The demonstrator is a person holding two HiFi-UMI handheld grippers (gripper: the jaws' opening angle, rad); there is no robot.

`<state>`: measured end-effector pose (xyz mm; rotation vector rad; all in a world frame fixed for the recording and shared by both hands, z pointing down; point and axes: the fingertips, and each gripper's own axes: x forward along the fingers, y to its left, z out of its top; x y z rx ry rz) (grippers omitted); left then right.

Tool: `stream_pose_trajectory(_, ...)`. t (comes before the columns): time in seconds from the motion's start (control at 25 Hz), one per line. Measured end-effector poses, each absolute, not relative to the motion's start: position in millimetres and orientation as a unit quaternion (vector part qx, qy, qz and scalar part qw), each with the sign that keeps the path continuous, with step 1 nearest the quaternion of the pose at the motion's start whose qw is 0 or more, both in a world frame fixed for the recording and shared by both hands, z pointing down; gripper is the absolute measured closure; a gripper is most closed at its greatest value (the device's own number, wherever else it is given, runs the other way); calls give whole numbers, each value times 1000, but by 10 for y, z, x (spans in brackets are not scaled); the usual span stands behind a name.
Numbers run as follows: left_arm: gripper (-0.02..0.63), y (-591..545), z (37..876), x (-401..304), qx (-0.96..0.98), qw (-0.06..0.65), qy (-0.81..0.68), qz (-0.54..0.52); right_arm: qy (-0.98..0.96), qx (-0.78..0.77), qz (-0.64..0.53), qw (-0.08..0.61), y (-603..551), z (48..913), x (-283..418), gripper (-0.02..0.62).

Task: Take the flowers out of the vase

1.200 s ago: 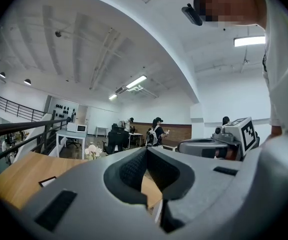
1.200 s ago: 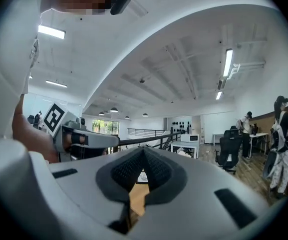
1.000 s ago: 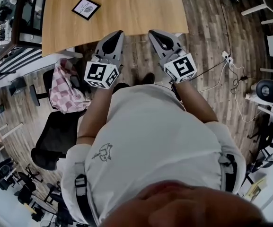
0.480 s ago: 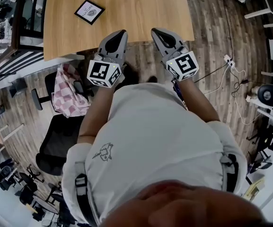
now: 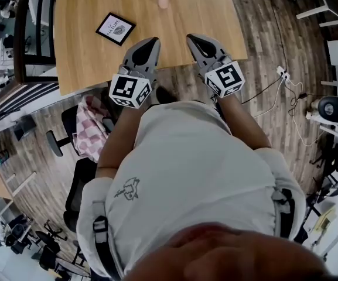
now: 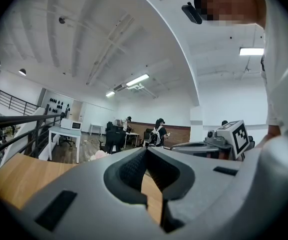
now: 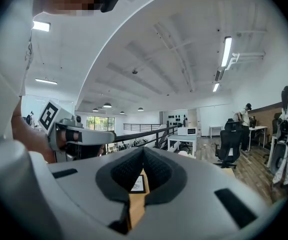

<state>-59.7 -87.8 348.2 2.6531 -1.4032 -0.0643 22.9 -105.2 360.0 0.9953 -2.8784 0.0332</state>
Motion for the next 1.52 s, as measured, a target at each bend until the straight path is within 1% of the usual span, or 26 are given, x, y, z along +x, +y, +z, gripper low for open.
stream_pose_trajectory(0.28,603,-1081,3477,-819,889,65,-453,-20,-937,345,17,60,-1260,3658,9,589)
stream_pose_trajectory(0.76,603,-1433,3692,-1032,872,82,-482,-9,-939,336,31,69,-1698,3925,-140,588)
stream_pose_trajectory(0.92,603,-1634,3747,-1075,865,84,-495,-4,-940,332,43,71,-1949,4040,-151,563)
stream_pose_trajectory(1.12,603,-1938,3861,-1088,859,87,-505,2,-938,331,68,74,-2308,4258,-150,506)
stream_pose_trajectory(1.2,603,-2055,3903,-1088,857,85,-508,6,-938,329,74,75,-2441,4337,-167,501)
stream_pose_trajectory(1.36,603,-2283,4050,-1090,854,97,-511,8,-936,330,86,84,-2695,4544,-186,465)
stream_pose_trajectory(1.52,603,-2485,4253,-1131,850,110,-515,13,-934,330,103,95,-2942,4782,-209,457)
